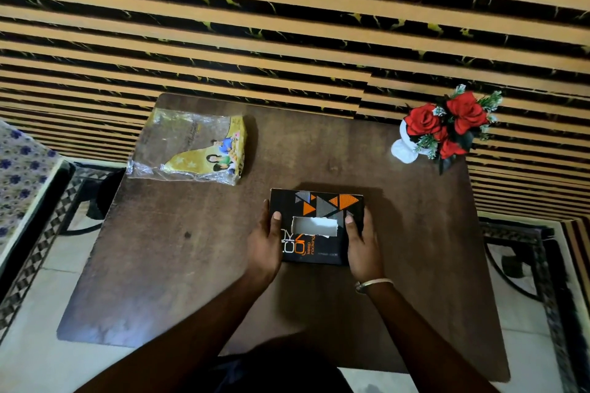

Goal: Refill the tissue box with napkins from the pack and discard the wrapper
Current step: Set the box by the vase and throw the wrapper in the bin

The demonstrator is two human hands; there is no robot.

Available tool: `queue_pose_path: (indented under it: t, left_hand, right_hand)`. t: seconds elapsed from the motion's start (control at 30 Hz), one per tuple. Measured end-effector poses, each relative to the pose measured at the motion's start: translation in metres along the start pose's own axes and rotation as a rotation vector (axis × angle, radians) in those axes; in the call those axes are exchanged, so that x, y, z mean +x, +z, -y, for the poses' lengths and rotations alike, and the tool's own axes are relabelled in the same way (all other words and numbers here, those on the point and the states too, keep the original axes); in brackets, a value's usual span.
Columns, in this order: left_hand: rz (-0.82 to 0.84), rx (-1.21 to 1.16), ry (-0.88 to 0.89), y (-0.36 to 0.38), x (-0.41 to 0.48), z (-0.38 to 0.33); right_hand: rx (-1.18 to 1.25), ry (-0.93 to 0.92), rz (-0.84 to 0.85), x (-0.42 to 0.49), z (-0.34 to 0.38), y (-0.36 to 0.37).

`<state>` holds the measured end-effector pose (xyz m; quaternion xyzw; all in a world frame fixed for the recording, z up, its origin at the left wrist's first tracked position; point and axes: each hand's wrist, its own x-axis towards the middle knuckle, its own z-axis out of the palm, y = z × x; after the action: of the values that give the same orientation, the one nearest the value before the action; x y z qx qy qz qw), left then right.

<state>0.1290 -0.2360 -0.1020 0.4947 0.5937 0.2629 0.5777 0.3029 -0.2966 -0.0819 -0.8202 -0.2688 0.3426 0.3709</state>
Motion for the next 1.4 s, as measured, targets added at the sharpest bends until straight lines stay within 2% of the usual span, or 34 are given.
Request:
queue_pose_path:
  t: [0.3,0.53,0.8,1.0,1.4]
  left_hand:
    - [-0.026,-0.002,0.124,0.009,0.087,-0.066]
    - [0.01,-0.132,0.134,0.026,0.173,-0.114]
    - [0.068,-0.193,0.086,0.038,0.243,-0.127]
    - [0.012,-0.138,0.044,0.04,0.26,-0.124]
    - [-0.037,0.036,0.07,0.04,0.259,-0.126]
  right_hand:
    - [-0.001,-0.066,-0.024,0.091,0.064,0.005]
    - [0.029,-0.059,-0.045,0.174,0.107,0.013]
    - [0.036,-0.041,-0.046,0.24,0.124,0.028]
    - [0.058,-0.03,-0.069,0.253,0.12,0.041]
    - [0.008,-0.058,-0.077,0.251,0.119,0.041]
